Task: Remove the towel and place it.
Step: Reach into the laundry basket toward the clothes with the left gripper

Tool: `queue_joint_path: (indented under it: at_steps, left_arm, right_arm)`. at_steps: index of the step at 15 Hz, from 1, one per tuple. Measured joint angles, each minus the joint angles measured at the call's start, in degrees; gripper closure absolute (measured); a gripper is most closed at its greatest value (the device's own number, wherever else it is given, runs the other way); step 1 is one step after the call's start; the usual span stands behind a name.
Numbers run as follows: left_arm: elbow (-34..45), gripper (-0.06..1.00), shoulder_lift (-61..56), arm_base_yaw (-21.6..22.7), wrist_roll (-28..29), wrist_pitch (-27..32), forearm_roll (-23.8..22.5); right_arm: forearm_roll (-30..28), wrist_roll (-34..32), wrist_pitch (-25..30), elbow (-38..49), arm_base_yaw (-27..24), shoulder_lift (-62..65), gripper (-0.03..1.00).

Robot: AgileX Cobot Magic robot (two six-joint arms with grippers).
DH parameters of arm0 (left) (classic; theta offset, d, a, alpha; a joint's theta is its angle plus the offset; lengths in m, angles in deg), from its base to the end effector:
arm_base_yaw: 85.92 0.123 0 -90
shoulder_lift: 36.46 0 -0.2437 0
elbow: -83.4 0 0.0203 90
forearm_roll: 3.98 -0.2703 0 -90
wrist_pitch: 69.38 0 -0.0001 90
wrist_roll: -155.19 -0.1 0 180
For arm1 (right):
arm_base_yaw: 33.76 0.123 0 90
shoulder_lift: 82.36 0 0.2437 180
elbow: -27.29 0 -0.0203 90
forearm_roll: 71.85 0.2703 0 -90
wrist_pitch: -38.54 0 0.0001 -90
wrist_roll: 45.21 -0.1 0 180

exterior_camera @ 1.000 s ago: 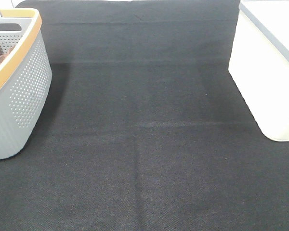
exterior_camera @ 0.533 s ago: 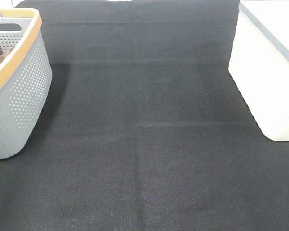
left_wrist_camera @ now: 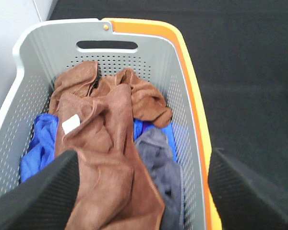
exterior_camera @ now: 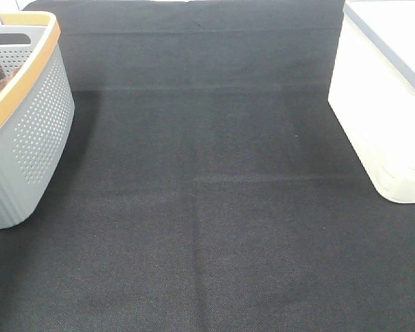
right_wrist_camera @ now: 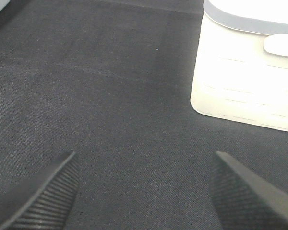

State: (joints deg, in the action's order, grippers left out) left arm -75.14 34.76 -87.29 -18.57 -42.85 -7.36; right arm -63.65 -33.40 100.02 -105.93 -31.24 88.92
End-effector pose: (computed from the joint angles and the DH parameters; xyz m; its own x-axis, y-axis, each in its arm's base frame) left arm 0.2797 -0.0041 0.3126 -0.4865 -0.0444 -0.8725 -0.0264 0.9990 -0.0362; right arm 0.0583 0.0151 0.2851 -0.4239 -0.1547 -0.8924 -0.2155 0.9742 -0.0665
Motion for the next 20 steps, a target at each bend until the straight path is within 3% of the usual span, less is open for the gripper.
queue_joint_path:
  at_steps: [2,3,6,10,15,20]
  left_arm:
    - [-8.37,0.23,6.82,0.00,1.43,5.21,-1.43]
    - [-8.37,0.23,6.82,0.00,1.43,5.21,-1.43]
    - [-21.94,0.23,18.51,0.00,5.44,17.42,-8.94]
    - [-36.67,0.23,33.35,0.00,5.79,27.67,-13.69]
    - [-51.68,0.23,50.65,0.00,5.33,33.23,-15.24]
    - [-54.14,0.23,60.16,0.00,0.29,36.33,-17.25]
  right_arm:
    - [0.00,0.00,0.00,0.00,0.00,0.00,0.25]
    - [0.00,0.00,0.00,0.00,0.00,0.00,0.25]
    - [0.00,0.00,0.00,0.00,0.00,0.00,0.25]
    - [0.00,0.00,0.00,0.00,0.00,0.00,0.25]
    - [0.00,0.00,0.00,0.00,0.00,0.00,0.25]
    - [0.00,0.00,0.00,0.00,0.00,0.00,0.25]
